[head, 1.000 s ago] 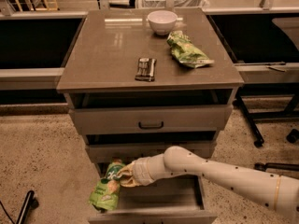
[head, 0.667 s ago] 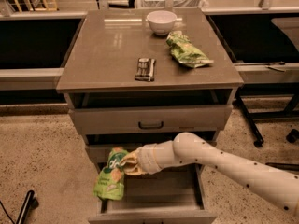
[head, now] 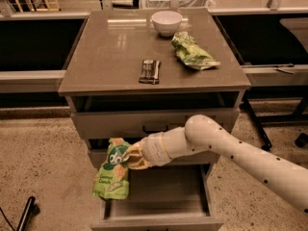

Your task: Pick green rice chip bag from bottom drawer and place on counter

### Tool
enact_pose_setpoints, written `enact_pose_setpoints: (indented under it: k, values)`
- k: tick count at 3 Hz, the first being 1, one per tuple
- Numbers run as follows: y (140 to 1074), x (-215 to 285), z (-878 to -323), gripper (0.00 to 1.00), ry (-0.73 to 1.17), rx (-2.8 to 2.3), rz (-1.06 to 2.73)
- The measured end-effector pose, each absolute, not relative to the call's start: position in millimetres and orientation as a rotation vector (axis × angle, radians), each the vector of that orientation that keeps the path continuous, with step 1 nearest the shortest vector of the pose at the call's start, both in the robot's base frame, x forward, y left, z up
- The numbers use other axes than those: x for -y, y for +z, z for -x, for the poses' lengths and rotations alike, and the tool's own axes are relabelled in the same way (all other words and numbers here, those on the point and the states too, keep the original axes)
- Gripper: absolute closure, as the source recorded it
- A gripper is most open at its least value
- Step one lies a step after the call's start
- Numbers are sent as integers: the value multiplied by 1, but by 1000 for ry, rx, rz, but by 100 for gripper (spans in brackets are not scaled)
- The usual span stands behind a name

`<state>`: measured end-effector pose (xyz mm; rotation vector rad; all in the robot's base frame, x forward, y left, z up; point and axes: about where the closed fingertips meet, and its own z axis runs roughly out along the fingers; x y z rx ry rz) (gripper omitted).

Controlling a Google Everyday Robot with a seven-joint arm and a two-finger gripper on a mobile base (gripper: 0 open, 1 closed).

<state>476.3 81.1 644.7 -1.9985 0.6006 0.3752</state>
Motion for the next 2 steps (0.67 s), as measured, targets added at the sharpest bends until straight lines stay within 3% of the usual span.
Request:
enact_pose_setpoints:
  k: [2]
  values:
    - [687,-108,-494,100,300,-428,2140]
